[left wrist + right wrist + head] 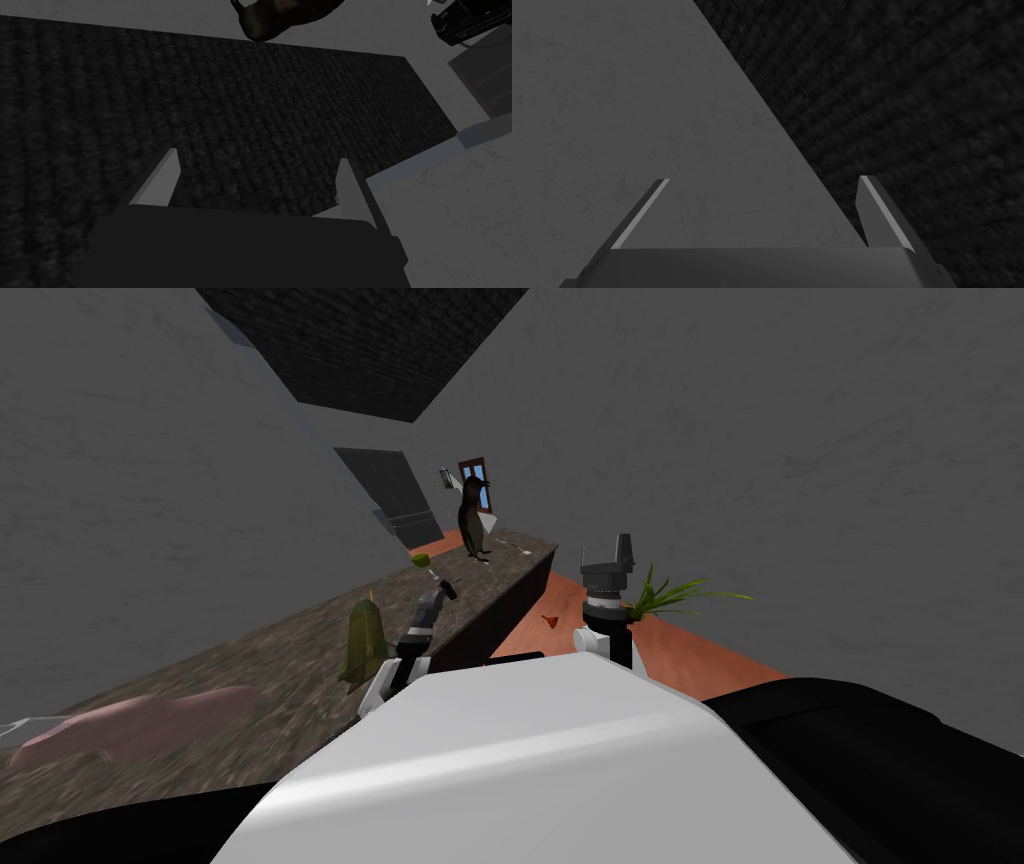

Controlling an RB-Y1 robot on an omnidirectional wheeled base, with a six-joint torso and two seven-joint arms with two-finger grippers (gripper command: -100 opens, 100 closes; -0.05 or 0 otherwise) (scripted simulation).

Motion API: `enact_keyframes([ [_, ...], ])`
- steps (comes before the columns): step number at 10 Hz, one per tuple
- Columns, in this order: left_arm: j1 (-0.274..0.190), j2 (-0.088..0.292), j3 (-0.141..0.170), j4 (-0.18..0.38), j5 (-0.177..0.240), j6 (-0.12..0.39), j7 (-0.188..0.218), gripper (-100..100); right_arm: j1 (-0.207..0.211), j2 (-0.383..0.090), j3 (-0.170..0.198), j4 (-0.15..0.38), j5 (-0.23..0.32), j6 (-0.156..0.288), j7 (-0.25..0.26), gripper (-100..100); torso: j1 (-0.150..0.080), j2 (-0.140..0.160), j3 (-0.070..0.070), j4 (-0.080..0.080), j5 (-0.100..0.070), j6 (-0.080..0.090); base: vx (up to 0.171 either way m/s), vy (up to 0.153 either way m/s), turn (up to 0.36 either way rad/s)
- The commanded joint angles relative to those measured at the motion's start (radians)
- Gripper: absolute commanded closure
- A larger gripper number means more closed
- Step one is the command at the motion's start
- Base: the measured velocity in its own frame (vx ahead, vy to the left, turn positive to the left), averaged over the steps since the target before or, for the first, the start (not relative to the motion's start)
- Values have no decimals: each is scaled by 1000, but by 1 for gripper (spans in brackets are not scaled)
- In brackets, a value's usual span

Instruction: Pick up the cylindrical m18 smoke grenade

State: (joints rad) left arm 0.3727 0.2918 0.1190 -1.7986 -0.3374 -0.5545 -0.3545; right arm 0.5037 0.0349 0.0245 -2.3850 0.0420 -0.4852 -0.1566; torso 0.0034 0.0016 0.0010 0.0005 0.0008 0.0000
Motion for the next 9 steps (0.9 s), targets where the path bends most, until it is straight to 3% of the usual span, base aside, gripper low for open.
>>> enact_keyframes([
  [1, -12, 23, 10, 50, -24, 5, -26, -100, 0, 0, 0, 0, 0, 0, 0, 0, 0, 0, 0, 0, 0, 0, -31, 55, -128],
  [3, -12, 23, 10, 60, -24, 5, -26, -100, 0, 0, 0, 0, 0, 0, 0, 0, 0, -1, 0, 0, 0, 0, -13, 26, -7],
  [9, -74, 104, 30, 235, -88, 30, -96, -100, 0, 0, 0, 0, 0, 0, 0, 0, -1, -1, -1, 0, 0, 0, -26, 36, -94],
])
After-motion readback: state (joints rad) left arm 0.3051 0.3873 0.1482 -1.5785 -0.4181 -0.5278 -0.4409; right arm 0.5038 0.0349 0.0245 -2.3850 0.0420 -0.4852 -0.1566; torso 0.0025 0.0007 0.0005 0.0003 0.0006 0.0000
